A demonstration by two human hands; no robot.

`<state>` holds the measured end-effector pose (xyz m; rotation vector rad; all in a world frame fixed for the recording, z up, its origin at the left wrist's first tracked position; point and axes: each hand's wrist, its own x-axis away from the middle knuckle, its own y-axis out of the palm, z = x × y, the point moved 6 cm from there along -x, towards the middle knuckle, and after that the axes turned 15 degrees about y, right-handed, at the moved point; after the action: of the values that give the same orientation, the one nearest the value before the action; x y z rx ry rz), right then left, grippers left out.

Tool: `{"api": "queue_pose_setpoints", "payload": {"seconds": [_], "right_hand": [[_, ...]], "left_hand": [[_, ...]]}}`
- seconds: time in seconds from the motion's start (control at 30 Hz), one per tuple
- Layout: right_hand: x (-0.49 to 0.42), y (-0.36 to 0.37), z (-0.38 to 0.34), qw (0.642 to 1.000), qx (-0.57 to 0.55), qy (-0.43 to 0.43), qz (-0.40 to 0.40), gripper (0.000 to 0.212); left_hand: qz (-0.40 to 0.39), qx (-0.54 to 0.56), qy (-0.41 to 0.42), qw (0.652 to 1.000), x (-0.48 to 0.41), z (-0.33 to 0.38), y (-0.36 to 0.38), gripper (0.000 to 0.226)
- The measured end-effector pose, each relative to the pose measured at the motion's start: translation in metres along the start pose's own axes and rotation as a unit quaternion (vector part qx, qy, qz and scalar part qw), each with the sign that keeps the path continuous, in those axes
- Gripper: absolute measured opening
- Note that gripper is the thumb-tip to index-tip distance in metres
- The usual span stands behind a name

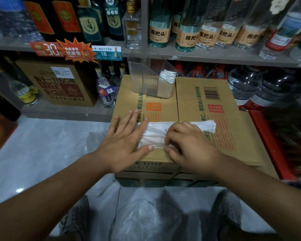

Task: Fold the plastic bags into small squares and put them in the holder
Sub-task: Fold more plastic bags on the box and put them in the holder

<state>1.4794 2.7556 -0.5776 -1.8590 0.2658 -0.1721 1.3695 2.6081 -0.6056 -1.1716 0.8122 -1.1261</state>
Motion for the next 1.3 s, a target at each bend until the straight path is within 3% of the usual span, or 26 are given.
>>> {"api": "queue_pose_setpoints", "payload": {"seconds": [0.07,0.17,0.27,0.43,0.63,0.77,0.9,1.07,1.17,1.3], "right_hand": [[-0.003,-0.001,0.001,1.000,-0.008,-0.001,-0.001,0.013],[-0.005,-0.001,0.002,1.000,-0.007,0.004,-0.022,0.021],[-0.006,-0.004,0.001,0.999,0.007,-0.006,-0.032,0.033],[-0.003,-0.008,-0.003,0.999,0.008,-0.032,0.002,0.034],[-0.005,-0.003,-0.004,0.998,0.027,-0.060,0.019,0.011],[-0.007,-0.010,-0.003,0.999,-0.003,-0.029,0.015,0.004],[-0.009,-0.015,0.000,0.999,-0.044,-0.008,-0.016,0.005],[-0.010,-0.019,0.005,0.999,-0.029,0.013,-0.008,0.022],[-0.015,-0.025,0.013,0.994,-0.067,0.078,0.040,0.015],[-0.031,-0.026,0.025,0.985,-0.075,0.147,0.048,0.015]], "left_hand": [[0.055,0.038,0.025,0.997,0.004,0.000,-0.008,0.090],[0.141,0.037,0.077,0.986,0.011,0.002,-0.019,0.065],[0.156,0.045,0.088,0.983,0.013,0.002,-0.022,0.044],[0.138,0.068,0.085,0.984,0.011,0.003,-0.022,0.045],[0.149,0.079,0.059,0.984,0.008,-0.001,-0.021,0.047],[0.148,0.081,0.059,0.984,0.008,-0.002,-0.023,0.051],[0.183,0.095,0.036,0.978,0.010,-0.006,-0.027,0.035],[0.213,0.167,-0.019,0.963,0.011,-0.017,-0.031,0.019],[0.211,0.206,-0.072,0.953,0.012,-0.024,-0.032,0.011],[0.213,0.232,-0.127,0.940,0.007,-0.033,-0.036,0.012]]}}
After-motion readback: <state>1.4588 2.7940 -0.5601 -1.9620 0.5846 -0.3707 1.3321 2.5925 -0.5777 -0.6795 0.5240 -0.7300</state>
